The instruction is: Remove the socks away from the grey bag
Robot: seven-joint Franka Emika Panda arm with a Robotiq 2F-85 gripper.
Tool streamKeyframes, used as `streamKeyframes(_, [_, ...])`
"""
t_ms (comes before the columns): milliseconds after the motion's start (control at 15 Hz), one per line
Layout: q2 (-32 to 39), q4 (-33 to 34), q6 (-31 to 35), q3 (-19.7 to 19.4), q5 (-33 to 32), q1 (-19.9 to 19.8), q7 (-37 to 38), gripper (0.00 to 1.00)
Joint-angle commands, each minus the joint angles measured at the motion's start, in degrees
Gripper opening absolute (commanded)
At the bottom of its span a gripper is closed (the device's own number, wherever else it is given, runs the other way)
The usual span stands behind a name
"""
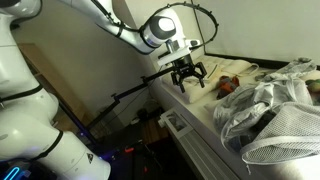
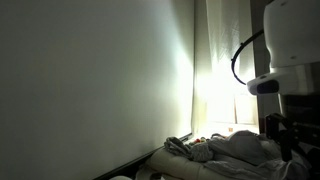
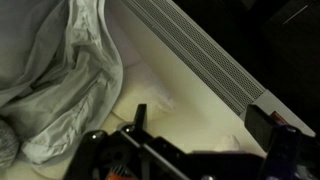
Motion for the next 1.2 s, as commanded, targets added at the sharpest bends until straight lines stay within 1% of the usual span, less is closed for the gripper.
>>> streamKeyframes(0, [-7.76,-6.09,3.29,1.43,-4.40,1.53,3.00,1.00])
streamKeyframes(267, [-15.05,-8.81,5.96,2.34,-7.59,1.81,4.79,1.00])
streamKeyframes(400, [-18.96,-9.77,8.41,2.16,-9.01,1.26,5.90,1.00])
streamKeyframes(600, [-23.04,-10.31,11.59,1.53,-9.27,-0.03,5.49,1.00])
streamKeyframes(800, [-24.96,-10.60,15.61,0.16,-9.59,-2.07,5.62,1.00])
streamKeyframes(1133, [-25.71,-11.27,26.09,-2.50,-12.97,-6.90,11.04,1.00])
